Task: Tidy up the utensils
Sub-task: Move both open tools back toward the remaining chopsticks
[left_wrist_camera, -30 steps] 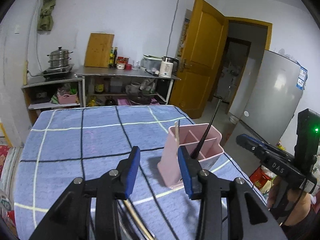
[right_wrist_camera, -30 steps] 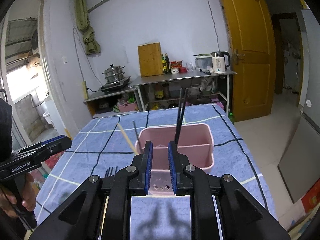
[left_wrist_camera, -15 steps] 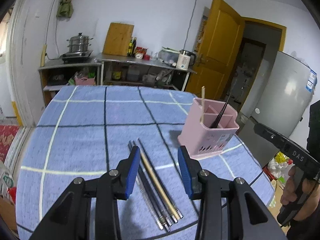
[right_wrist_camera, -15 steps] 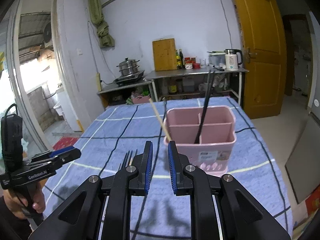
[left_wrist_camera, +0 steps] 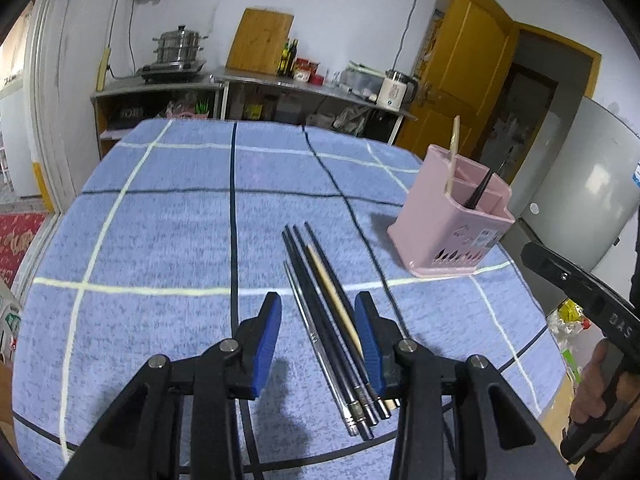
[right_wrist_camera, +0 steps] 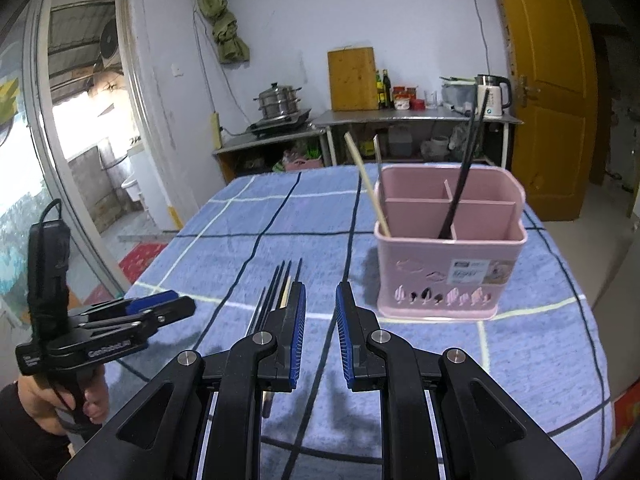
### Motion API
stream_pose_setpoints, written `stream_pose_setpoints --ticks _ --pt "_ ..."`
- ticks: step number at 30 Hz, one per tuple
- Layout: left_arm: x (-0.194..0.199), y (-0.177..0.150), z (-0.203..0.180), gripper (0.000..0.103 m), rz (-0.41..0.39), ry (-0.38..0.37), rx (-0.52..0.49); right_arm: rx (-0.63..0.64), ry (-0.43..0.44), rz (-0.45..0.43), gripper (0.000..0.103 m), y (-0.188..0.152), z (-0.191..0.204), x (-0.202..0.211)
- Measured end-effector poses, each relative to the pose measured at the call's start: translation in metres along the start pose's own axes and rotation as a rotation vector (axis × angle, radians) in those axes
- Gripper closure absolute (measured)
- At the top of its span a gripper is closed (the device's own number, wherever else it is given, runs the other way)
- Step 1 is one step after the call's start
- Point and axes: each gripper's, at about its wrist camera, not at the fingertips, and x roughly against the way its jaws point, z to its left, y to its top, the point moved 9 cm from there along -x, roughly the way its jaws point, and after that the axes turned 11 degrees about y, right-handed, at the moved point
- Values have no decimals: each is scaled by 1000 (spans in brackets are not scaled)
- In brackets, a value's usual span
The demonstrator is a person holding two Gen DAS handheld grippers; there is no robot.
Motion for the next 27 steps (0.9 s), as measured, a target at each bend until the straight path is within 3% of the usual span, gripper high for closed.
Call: stream_pose_setpoints --ticks 11,23,27 --pt "-62 -17 3 73 111 42 14 -1 27 90 87 -21 2 -39" --pt "-95 -17 0 77 144 84 -2 -14 39 126 87 -29 -4 -64" --pt "-98 -15 0 82 144 113 -26 -16 41 132 87 -29 -4 -67"
